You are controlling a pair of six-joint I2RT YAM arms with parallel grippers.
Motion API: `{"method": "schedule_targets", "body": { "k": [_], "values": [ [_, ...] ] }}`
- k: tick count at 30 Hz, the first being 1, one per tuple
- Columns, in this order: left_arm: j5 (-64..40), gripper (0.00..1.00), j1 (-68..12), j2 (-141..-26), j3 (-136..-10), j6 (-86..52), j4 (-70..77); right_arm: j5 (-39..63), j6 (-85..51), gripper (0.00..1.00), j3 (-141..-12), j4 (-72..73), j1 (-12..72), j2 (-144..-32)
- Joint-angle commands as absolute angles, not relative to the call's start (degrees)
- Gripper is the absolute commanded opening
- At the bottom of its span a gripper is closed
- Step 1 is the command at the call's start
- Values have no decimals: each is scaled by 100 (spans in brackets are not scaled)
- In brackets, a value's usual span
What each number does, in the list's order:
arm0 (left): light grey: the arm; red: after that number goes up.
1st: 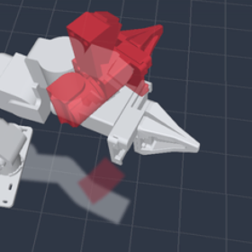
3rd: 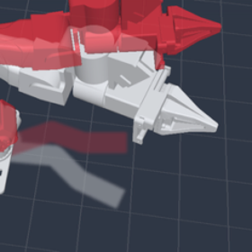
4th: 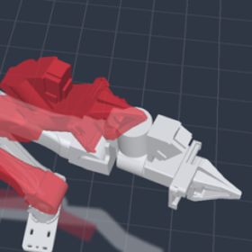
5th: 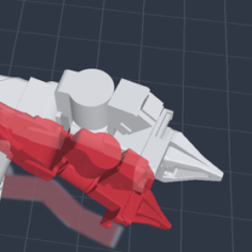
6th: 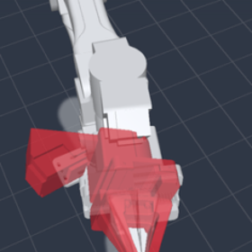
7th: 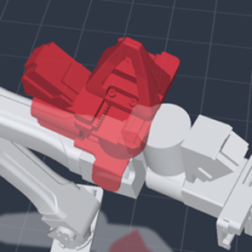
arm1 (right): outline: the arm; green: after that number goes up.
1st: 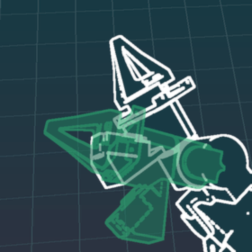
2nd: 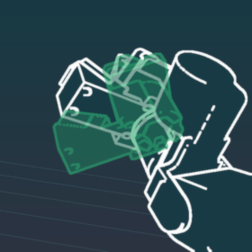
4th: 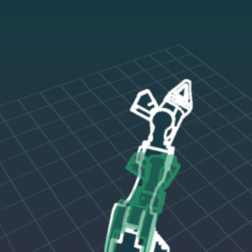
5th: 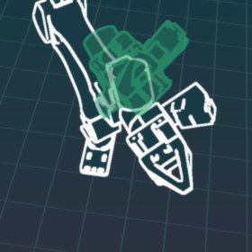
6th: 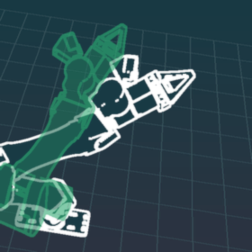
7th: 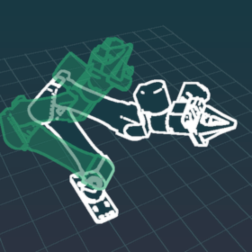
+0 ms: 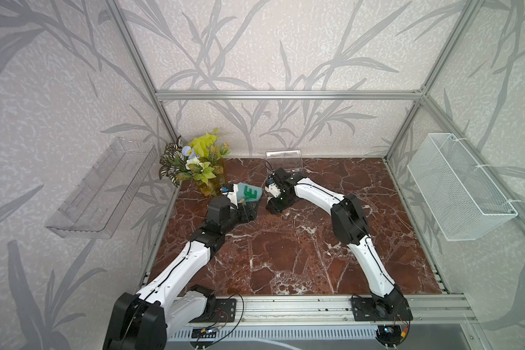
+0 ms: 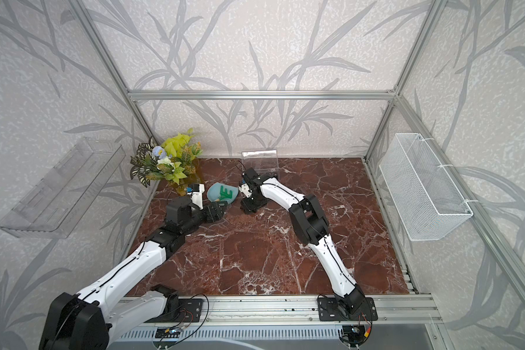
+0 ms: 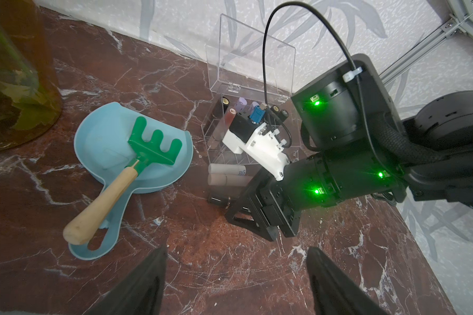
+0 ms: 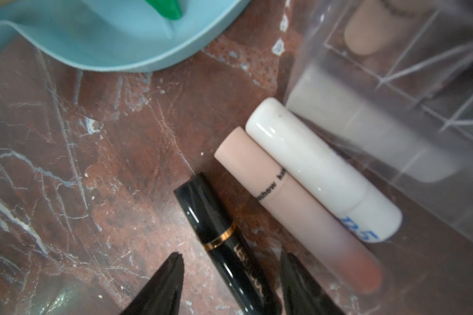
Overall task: Arrange the lipsticks in the organizer
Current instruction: Pick up the lipstick at the center of the board.
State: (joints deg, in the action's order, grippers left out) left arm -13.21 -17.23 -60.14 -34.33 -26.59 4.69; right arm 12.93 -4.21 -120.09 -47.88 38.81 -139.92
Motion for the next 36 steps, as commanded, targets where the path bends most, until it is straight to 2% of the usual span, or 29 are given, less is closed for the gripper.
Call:
{"method": "schedule_targets", "body": {
  "k": [1, 16, 26, 30, 36],
  "values": [
    [-1214, 82, -1716, -5881, -3370, -2584, 442, 1214, -344, 58, -11871, -4966, 4013, -13766],
    [-1053, 82, -1714, -5638, -3408, -2571, 272, 1014, -238, 45, -12151, -5619, 4341, -13893],
    [-1038, 82, -1714, -5456, -3418, -2666, 254, 932, -347, 24, -12019, -5635, 4351, -13781],
    [-1083, 82, -1705, -5362, -3410, -2712, 263, 1124, -416, 21, -11607, -5372, 4329, -13400],
    [-1574, 84, -1688, -5501, -3571, -2848, 273, 1536, -729, 19, -10258, -4516, 4122, -12171]
  ]
}}
